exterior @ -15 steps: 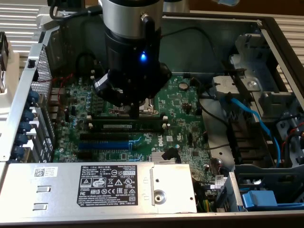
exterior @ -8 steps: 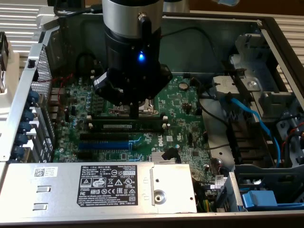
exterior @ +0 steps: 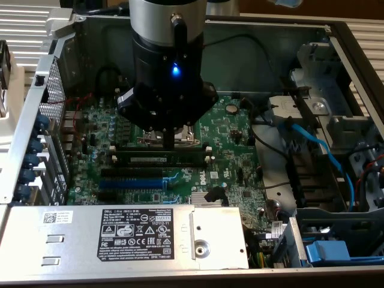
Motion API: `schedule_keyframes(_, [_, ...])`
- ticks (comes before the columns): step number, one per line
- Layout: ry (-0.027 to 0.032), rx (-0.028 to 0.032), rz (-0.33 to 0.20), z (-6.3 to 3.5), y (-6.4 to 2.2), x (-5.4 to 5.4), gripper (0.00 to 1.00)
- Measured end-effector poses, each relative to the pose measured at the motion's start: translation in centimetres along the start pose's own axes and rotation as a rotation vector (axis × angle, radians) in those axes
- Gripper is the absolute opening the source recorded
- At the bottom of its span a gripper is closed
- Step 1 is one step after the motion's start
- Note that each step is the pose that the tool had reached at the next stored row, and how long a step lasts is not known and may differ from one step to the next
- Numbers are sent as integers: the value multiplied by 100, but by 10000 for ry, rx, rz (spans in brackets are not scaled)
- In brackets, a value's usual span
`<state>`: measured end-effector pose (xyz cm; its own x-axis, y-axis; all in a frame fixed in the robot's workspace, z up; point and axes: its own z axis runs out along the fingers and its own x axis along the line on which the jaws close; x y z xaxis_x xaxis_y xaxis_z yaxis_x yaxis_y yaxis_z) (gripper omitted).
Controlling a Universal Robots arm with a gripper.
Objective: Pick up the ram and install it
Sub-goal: 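Press down the ram until it locks into place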
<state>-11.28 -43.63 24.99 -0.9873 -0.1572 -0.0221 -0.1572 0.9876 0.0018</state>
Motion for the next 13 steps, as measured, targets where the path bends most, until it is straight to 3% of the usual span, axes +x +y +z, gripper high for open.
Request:
schedule_keyframes(9, [16,20,956,-7,-1,0,10])
schedule_keyframes(13, [15,22,1093,-6,0,0,10])
